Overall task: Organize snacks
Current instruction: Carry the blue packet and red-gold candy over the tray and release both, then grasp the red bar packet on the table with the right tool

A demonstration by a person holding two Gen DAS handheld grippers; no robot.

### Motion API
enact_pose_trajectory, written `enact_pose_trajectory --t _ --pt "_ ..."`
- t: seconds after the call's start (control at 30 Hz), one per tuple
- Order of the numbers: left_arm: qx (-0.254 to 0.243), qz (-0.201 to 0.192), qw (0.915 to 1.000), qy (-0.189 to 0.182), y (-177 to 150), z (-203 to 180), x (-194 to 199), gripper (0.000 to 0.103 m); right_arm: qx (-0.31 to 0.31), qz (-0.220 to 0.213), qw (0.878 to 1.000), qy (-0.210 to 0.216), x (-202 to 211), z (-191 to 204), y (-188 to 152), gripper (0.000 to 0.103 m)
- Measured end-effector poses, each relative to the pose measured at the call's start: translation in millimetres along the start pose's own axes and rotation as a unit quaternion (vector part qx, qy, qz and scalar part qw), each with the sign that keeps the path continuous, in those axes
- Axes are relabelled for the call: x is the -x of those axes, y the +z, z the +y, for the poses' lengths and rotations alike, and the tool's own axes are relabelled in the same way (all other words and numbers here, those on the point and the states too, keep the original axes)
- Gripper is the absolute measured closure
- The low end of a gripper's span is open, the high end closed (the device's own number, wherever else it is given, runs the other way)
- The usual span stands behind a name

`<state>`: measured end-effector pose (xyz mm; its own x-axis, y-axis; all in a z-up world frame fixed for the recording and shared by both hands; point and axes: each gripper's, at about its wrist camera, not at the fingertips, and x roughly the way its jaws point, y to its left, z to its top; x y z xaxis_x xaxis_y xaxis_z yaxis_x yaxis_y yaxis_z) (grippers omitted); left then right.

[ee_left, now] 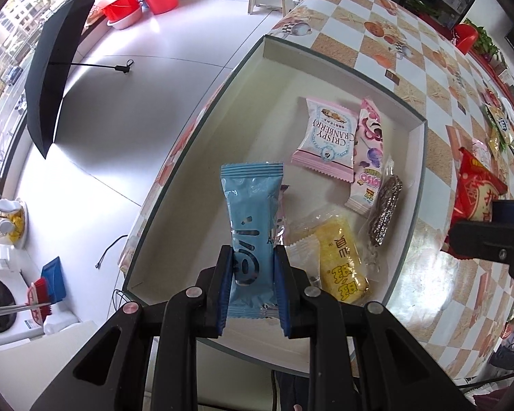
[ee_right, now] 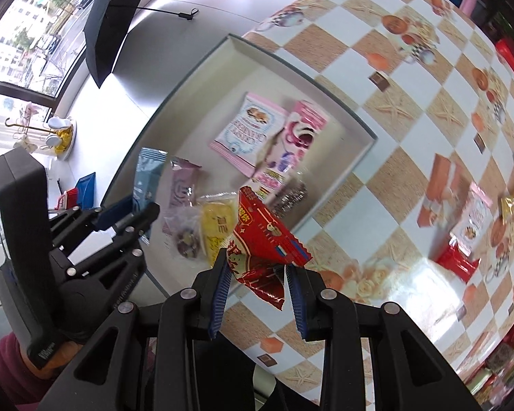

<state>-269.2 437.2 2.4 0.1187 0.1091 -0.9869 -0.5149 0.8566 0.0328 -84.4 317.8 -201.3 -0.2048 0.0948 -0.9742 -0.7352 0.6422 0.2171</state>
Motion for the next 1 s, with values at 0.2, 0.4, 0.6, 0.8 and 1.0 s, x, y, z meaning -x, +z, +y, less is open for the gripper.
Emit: enact_pose_trajectory --t 0.2,0.4,0.6,0.8,1.0 --pt "0.0 0.011 0.9999 -0.001 -1 -1 -6 0.075 0.0 0.008 1.0 0.01 -8 7 10 0.069" --pt "-0.015 0.009 0.9998 0.012 -3 -7 -2 0.037 -0.024 0.0 1.0 0.003 -10 -7 7 0.008" --pt "-0.038 0.015 0.9991 0.011 -2 -22 0 0.035 -0.126 0.026 0.992 0.004 -21 -74 -22 0.008" --pt "-0.067 0.022 0.9975 0.002 -3 -41 5 0.031 -0.375 0.027 0.926 0.024 -27 -201 -80 0.008" --pt "-0.1 0.036 0.9943 -0.001 -10 -56 9 0.029 -0.58 -0.009 0.812 0.071 -36 -284 -122 0.008"
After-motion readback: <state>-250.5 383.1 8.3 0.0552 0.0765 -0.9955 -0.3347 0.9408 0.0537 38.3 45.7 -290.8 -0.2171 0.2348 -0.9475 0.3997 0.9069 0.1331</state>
